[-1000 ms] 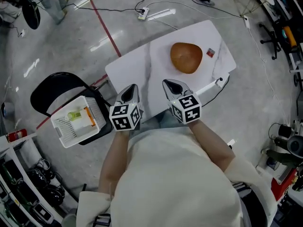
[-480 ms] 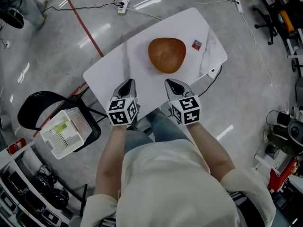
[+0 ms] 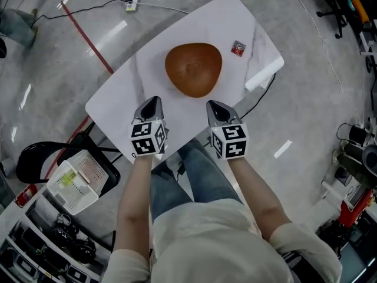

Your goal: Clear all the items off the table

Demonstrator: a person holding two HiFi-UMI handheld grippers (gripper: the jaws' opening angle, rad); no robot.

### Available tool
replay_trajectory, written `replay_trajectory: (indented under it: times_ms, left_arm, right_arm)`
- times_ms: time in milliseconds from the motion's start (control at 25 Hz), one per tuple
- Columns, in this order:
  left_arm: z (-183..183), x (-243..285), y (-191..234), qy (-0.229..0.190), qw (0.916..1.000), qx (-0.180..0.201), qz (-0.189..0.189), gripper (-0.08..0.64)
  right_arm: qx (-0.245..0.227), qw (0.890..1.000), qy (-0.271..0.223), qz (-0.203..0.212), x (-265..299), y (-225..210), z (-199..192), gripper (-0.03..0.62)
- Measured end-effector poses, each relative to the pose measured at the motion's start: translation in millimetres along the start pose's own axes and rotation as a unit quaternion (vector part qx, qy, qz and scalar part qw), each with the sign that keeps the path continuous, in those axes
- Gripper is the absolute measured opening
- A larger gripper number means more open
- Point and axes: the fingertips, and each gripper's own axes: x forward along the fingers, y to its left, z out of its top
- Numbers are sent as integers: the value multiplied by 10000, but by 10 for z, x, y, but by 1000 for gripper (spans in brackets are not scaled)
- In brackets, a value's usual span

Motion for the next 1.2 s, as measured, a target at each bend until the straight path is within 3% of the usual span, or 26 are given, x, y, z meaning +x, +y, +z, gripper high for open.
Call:
replay_trajectory:
  times_ms: [240, 480, 720, 960, 1200]
  left_arm:
    - [-100, 521, 65, 204, 9997, 130, -41, 20]
    - [-102, 1027, 136, 277, 9990, 318, -157, 230]
    - [-73, 1554, 270, 238, 9994, 199, -166, 327]
    - [136, 1971, 288, 139, 9988, 427, -215, 327]
    - [199, 2216, 237, 248, 9965, 753, -268, 255]
  right_arm:
    - [417, 9989, 178, -146, 336, -267, -338, 0]
    - [1073, 9935, 277, -257, 647, -454, -535, 85]
    - [1770, 9828, 330, -411, 893, -618, -673, 167]
    - [2060, 9748, 512, -685, 1107, -733, -738, 181]
    - [2296, 9672, 650, -869, 1247, -796, -826, 179]
